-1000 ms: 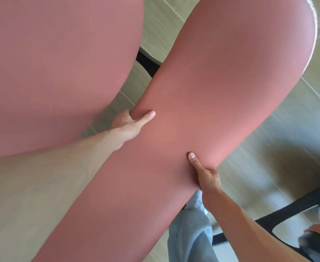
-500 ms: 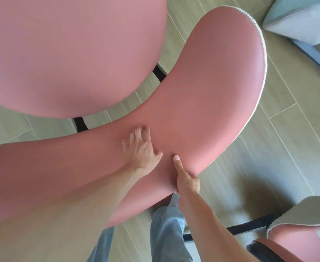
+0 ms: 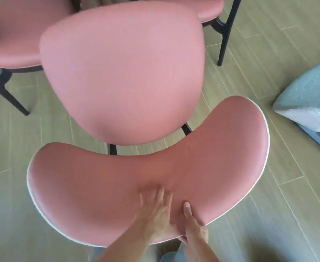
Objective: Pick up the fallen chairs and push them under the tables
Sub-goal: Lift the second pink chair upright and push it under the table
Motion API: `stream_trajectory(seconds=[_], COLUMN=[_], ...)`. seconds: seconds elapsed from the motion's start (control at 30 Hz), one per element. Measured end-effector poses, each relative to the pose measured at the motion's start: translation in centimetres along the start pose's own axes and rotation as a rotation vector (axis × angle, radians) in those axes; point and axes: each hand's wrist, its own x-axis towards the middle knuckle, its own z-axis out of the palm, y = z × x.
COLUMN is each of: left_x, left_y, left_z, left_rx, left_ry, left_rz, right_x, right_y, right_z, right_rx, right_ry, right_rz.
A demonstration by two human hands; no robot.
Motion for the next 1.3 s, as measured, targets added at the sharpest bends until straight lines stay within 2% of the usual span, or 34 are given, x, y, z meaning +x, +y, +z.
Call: stream_trajectory(seconds=[0.13, 0.3, 0.4, 0.6, 0.93, 1.07, 1.13, 1.17, 1.23, 1.27, 1.3], left_x=[-1.4, -1.4, -1.5, -2.7, -6.2, -7.1, -7.0, -6.9, -6.8, -6.8, -6.8], left_y=[0.6, 1.5, 2.0, 3.6, 6.8, 6.9, 6.5, 6.3, 5.9, 5.7, 5.6], left_z=[2.9, 4.0, 3.9, 3.8, 1.3, -0.5, -1.0, -1.3, -1.7, -1.9, -2.2], left_rx=[0.161, 0.338, 0.396, 0.434, 0.391, 0.357, 0.371, 0.371, 0.367, 0.372, 0.373], left_ry=[-0.057, 0.011, 0.105, 0.179, 0.138, 0.127, 0.141, 0.14, 0.159, 0.171, 0.174], left_rz=[0.059, 0.013, -0.012, -0.03, -0.005, 0.014, 0.026, 0.036, 0.047, 0.053, 0.06], right_x=[0.7, 0.3, -0.4, -1.9, -6.6, -9.2, -9.6, -9.8, -10.6, -11.4, -12.4], right_y=[1.0, 0.4, -0.6, -1.3, -2.7, -4.1, -5.7, -6.4, -7.1, -7.0, -6.6], right_z=[-0.4, -0.5, -1.0, -2.7, -7.1, -8.4, -8.7, -8.9, -9.5, -10.1, -10.7], right_rx=[-0.027, -0.02, -0.017, -0.062, -0.15, -0.146, -0.239, -0.329, -0.552, -0.645, -0.725], right_ry=[0.02, -0.036, -0.035, -0.02, 0.029, -0.061, -0.09, -0.056, 0.141, 0.248, 0.335], right_rz=[0.0, -0.045, -0.076, -0.078, -0.128, -0.095, -0.112, -0.156, -0.355, -0.545, -0.811])
